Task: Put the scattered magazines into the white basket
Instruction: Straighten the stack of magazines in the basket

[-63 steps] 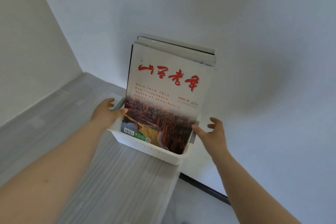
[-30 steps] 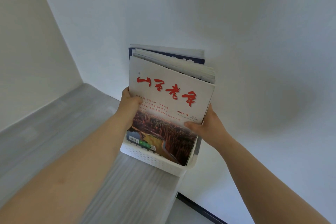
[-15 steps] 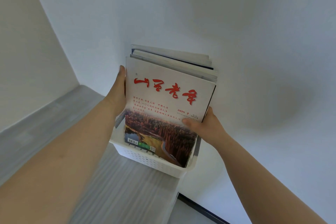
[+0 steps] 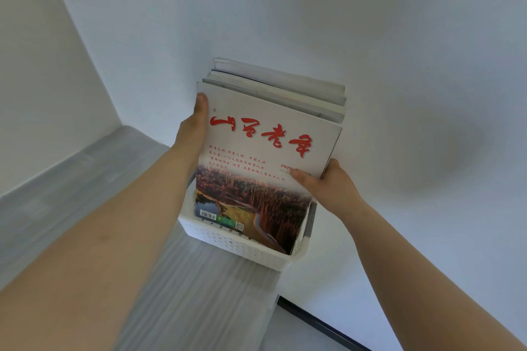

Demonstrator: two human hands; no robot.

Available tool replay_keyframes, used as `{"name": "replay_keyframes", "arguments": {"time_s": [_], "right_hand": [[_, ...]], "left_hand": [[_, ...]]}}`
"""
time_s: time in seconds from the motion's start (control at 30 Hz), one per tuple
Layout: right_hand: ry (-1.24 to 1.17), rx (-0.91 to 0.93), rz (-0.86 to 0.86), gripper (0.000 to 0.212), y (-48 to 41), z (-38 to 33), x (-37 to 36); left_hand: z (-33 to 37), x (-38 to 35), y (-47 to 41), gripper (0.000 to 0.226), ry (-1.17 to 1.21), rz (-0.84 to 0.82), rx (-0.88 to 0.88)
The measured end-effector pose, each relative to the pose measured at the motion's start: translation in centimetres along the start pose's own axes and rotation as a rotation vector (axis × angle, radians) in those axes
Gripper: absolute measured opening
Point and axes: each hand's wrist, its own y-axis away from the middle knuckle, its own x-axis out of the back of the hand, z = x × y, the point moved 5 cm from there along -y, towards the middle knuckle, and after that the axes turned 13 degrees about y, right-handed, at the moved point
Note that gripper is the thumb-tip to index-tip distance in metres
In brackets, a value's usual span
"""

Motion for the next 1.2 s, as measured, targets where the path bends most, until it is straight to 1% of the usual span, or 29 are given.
{"name": "replay_keyframes", "arguments": {"time_s": [0.07, 0.17, 0.2, 0.27, 0.3, 0.37, 0.43, 0.5, 0.6, 0.63, 0.7, 0.87, 1.07, 1.2], "right_hand": [[-0.003, -0.010, -0.009, 0.054, 0.5, 0.5, 0.2], [0.014, -0.047, -0.038, 0.063, 1.2, 1.8, 0.6], [0.009, -0.063, -0.037, 0.064, 1.4, 2.3, 0.7], [-0.047, -0.109, -0.042, 0.064, 2.2, 3.3, 0.9], [-0.098, -0.141, -0.062, 0.064, 2.7, 3.9, 0.7], [-0.220, -0.213, -0.142, 0.065, 4.0, 5.0, -0.4], [-0.350, -0.268, -0.233, 0.065, 5.4, 5.5, -2.0], [-0.454, -0.300, -0.292, 0.063, 6.6, 5.6, -3.5], [-0.473, -0.308, -0.359, 0.051, 7.7, 5.1, -5.6], [-0.473, -0.315, -0.369, 0.046, 7.9, 4.8, -6.2], [-0.459, -0.331, -0.365, 0.038, 8.0, 4.5, -6.9], [-0.414, -0.361, -0.357, 0.029, 7.9, 4.4, -7.7], [-0.448, -0.387, -0.336, 0.033, 8.3, 4.2, -8.2], [-0.518, -0.377, -0.360, 0.036, 8.8, 4.1, -7.9]], "left_hand": [[-0.1, -0.1, 0.2, 0.050, -0.009, 0.028, -0.001], [-0.5, 0.5, 1.2, 0.046, -0.034, 0.092, 0.009], [-0.9, 1.0, 1.6, 0.045, -0.080, 0.123, 0.001], [-2.0, 2.6, 2.7, 0.042, -0.178, 0.246, -0.048], [-2.8, 3.6, 3.5, 0.043, -0.173, 0.318, -0.058], [-4.6, 5.0, 5.6, 0.053, -0.069, 0.443, -0.026], [-6.9, 5.4, 7.8, 0.062, 0.048, 0.496, 0.076], [-9.5, 4.9, 9.8, 0.064, 0.152, 0.468, 0.211], [-11.7, 3.1, 11.6, 0.053, 0.217, 0.287, 0.329], [-12.0, 2.6, 11.8, 0.050, 0.226, 0.252, 0.336], [-11.9, 2.1, 11.9, 0.047, 0.219, 0.239, 0.326], [-11.5, 2.4, 11.2, 0.044, 0.167, 0.225, 0.334], [-11.8, 2.7, 10.3, 0.044, 0.127, 0.196, 0.335], [-11.5, 2.8, 10.4, 0.043, 0.092, 0.164, 0.316]]}}
